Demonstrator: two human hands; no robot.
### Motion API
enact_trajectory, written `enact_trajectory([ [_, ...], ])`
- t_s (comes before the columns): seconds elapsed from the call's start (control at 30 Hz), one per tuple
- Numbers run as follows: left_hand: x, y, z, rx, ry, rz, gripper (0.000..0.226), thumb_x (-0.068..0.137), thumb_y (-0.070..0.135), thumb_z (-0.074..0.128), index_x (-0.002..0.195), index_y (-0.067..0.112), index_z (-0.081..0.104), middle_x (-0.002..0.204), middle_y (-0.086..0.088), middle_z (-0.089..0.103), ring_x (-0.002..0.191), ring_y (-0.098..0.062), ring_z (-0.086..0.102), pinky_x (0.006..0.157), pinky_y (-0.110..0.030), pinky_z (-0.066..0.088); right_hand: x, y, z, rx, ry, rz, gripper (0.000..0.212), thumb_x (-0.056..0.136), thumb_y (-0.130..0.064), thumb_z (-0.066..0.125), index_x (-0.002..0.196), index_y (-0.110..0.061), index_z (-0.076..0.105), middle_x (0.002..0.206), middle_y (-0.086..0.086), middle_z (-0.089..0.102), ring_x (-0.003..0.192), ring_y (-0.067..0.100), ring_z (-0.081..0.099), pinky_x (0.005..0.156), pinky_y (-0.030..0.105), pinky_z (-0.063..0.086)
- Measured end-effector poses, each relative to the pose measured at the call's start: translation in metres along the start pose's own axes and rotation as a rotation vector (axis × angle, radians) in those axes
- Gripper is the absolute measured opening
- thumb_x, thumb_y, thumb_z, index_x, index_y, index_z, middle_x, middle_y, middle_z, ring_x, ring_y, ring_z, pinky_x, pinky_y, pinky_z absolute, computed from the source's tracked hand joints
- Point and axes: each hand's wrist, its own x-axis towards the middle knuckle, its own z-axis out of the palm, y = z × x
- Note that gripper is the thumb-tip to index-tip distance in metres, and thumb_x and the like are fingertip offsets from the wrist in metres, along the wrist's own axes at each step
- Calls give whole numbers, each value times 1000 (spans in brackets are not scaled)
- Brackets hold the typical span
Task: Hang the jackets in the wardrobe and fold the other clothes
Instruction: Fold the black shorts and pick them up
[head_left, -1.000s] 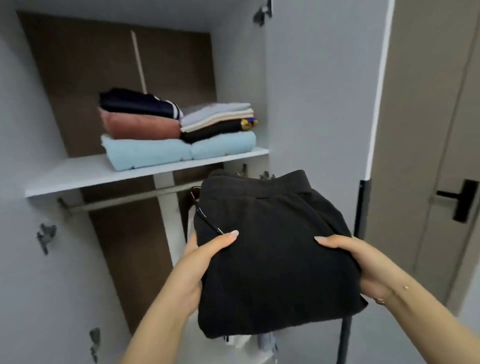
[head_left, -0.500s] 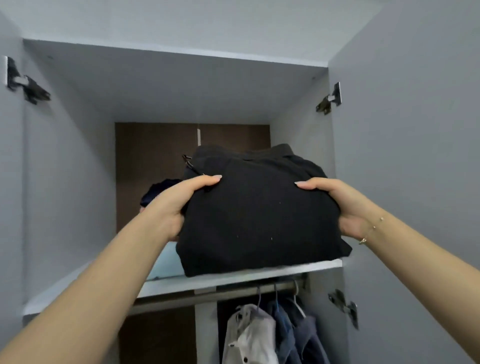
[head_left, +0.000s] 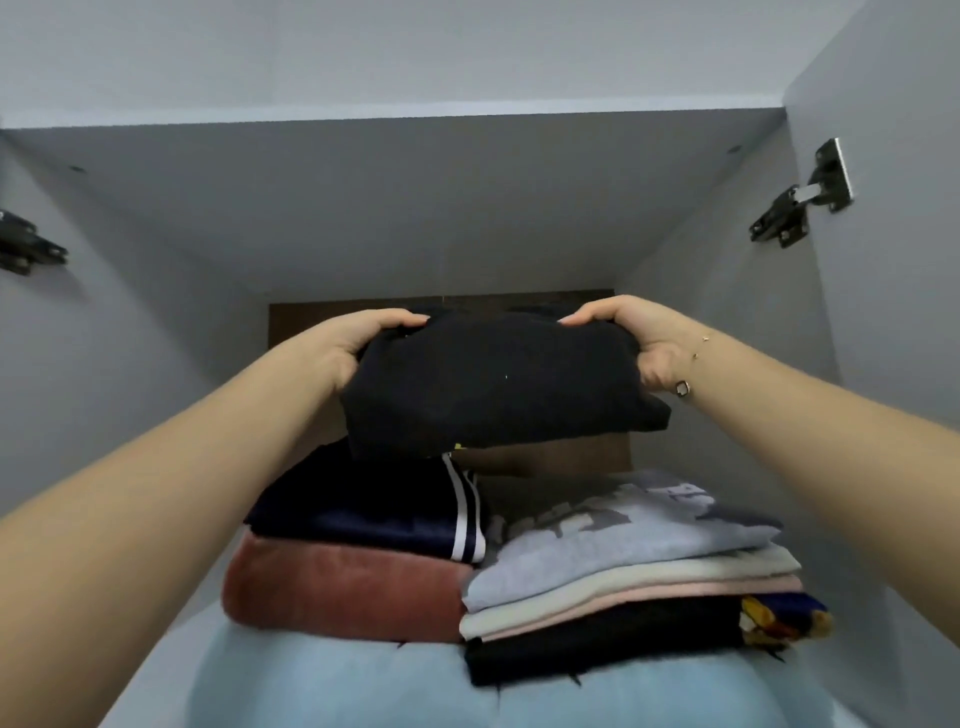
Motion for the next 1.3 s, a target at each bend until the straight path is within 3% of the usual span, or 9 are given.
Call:
enact_trajectory([
  [0.23, 68, -40, 39, -34, -100, -87, 35, 91, 23, 62, 63, 5, 74, 64, -10, 72, 51, -23, 69, 48, -33, 58, 12, 2, -45, -45, 43, 21, 17, 78, -9, 59, 87, 0, 69, 74, 14, 70, 61, 25, 70, 61, 36, 60],
  [0.33, 71, -31, 34, -21, -91, -37, 22, 92, 22, 61, 78, 8, 71, 65, -7, 72, 54, -22, 69, 58, -30, 58, 20, 1, -41, 11, -9, 17, 24, 87, -10, 53, 83, 3, 74, 77, 15, 71, 66, 27, 71, 63, 39, 60],
  [0.53, 52, -16, -49, 137, 62, -18, 34, 93, 23, 59, 67, 7, 73, 61, -9, 71, 48, -22, 68, 42, -30, 55, 62, 22, 42, 130, -81, 9, 26, 94, -9, 47, 82, 4, 66, 71, 14, 65, 63, 25, 66, 63, 31, 57],
  [0.67, 44, -46, -99, 263, 129, -193, 30, 89, 32, 65, 94, 3, 69, 78, -16, 73, 67, -31, 70, 66, -38, 57, 87, 68, 88, 137, -119, 150, 22, 92, -6, 49, 79, 4, 63, 69, 14, 61, 61, 26, 62, 57, 34, 57],
  [0.8, 46, -95, -122, 444, 93, -366, 63, 85, 45, 68, 126, -3, 60, 124, -22, 64, 115, -35, 60, 105, -44, 45, 93, 129, 105, 47, -20, 310, 24, 93, 0, 43, 72, 5, 54, 47, 13, 56, 36, 26, 56, 34, 27, 50],
  [0.93, 48, -89, -114, 736, 175, -196, 77, 87, 49, 65, 142, -1, 45, 134, -18, 58, 121, -32, 57, 104, -38, 43, 91, 134, 99, 7, 49, 283, 31, 96, 1, 37, 69, 4, 51, 40, 12, 54, 33, 27, 54, 31, 21, 43],
  [1.07, 49, -50, -84, 988, 206, 233, 61, 96, 44, 56, 148, 19, 38, 148, -7, 45, 127, -22, 48, 96, -26, 36, 97, 124, 106, 62, 86, 216, 34, 99, 1, 31, 71, 3, 50, 50, 14, 57, 50, 28, 55, 41, 27, 45],
  [1.2, 52, -78, -47, 1256, -150, -132, 67, 96, 65, 32, 152, 27, 33, 157, -2, 33, 144, -27, 31, 118, -39, 23, 97, 138, 114, -193, 132, 260, 21, 97, -2, 43, 79, 3, 53, 68, 14, 53, 55, 23, 51, 51, 29, 43],
  [1.3, 62, -121, -47, 1426, -233, -164, 61, 101, 59, 19, 155, 35, 6, 165, -3, -6, 150, -30, -9, 120, -51, -7, 99, 132, 110, -574, 288, 93, 44, 93, -14, 61, 132, -1, 46, 117, 17, 54, 103, 30, 56, 84, 36, 46],
])
